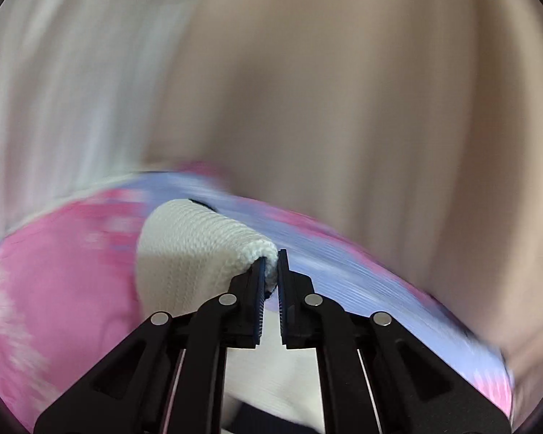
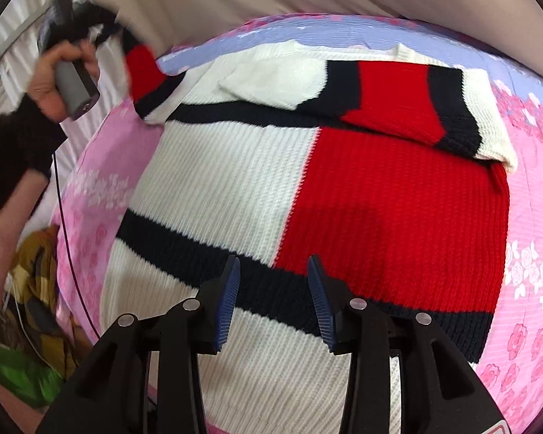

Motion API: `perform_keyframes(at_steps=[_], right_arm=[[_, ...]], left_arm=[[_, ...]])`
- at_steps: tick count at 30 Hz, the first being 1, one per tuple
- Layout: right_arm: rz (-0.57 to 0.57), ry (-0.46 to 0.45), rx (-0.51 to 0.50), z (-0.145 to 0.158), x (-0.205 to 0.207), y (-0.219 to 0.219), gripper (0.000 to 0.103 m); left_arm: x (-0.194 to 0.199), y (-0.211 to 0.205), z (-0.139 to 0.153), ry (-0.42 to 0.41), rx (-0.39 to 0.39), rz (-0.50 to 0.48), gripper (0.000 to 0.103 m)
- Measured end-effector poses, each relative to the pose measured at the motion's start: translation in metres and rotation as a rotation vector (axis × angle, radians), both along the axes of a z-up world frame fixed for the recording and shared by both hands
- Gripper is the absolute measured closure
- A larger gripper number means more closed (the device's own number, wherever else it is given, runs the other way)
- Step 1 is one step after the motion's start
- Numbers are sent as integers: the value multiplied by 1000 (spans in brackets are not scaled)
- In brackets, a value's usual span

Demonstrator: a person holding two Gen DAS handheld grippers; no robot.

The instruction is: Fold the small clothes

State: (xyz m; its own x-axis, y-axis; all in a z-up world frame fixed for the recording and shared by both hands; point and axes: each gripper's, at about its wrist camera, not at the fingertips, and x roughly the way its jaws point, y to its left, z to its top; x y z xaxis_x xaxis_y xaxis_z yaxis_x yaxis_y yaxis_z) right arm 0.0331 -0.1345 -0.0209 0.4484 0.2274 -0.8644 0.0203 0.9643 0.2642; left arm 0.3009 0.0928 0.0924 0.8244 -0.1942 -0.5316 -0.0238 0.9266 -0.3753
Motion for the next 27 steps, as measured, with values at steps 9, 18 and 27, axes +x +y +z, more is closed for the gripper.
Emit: perform_keyframes(at_steps=[9, 18, 27], right_arm=[[-181, 13, -35, -12, -23, -68, 61], [-183, -136, -115, 13, 46, -98, 43], [33, -191, -337, -2, 169, -26, 33]], left_arm=[[-92, -187, -114, 372, -49, -378, 70], [-66, -49, -122, 416, -241, 74, 40], [-52, 12, -148, 473, -258, 210, 68]])
